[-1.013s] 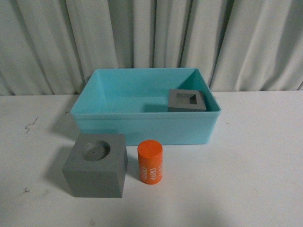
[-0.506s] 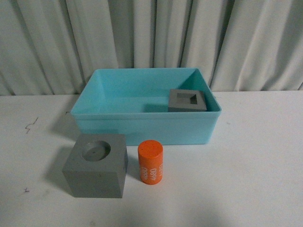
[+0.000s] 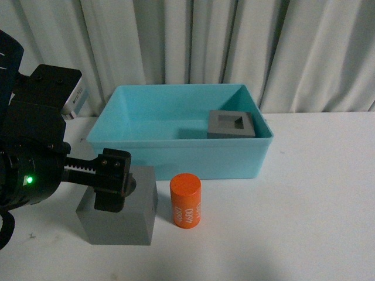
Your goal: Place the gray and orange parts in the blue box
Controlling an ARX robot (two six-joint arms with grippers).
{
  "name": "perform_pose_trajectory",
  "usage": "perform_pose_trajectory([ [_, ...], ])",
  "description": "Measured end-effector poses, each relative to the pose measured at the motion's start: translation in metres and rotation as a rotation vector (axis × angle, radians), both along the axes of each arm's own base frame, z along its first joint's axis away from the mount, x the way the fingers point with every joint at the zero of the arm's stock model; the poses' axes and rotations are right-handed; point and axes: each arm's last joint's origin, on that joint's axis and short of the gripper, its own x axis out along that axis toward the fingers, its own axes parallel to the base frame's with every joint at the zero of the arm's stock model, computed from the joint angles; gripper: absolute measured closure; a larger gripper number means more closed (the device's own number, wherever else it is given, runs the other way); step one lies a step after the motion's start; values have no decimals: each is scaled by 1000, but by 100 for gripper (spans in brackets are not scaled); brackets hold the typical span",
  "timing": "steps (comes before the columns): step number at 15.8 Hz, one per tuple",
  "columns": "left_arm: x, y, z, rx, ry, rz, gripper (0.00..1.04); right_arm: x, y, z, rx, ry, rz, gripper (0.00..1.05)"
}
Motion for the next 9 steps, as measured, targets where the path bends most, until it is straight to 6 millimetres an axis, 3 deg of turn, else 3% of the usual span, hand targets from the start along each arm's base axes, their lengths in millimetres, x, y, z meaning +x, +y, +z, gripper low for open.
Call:
perform_pose_trajectory([
  [4, 14, 8, -11, 20, 27, 33, 7, 0, 0, 0, 0, 0, 0, 6],
  [9, 15, 5, -22, 30, 59, 25, 7, 0, 0, 0, 0, 0, 0, 6],
])
